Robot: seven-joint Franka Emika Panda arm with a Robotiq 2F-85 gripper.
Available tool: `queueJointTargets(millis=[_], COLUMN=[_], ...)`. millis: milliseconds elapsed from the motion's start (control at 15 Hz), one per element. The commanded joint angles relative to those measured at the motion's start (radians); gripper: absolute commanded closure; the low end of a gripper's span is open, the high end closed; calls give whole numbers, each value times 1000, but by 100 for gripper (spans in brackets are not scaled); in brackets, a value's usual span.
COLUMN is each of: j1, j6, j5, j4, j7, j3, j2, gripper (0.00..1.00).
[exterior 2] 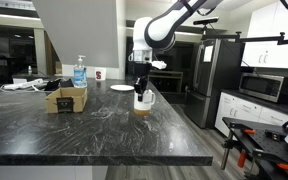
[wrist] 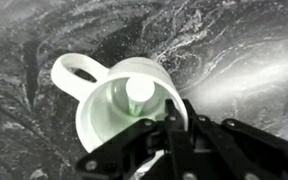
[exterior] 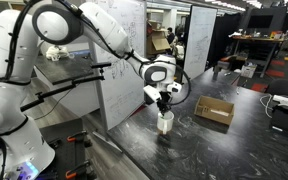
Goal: Move the mug forward
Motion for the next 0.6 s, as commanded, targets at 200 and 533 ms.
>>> queueJointTargets(millis=[200,533], j1=[-29,-28], j6=[249,260], j5=[41,42], j4=[-327,-350], j7=[-77,-73], j3=[13,10], j2=[-181,-178], gripper=[97,97])
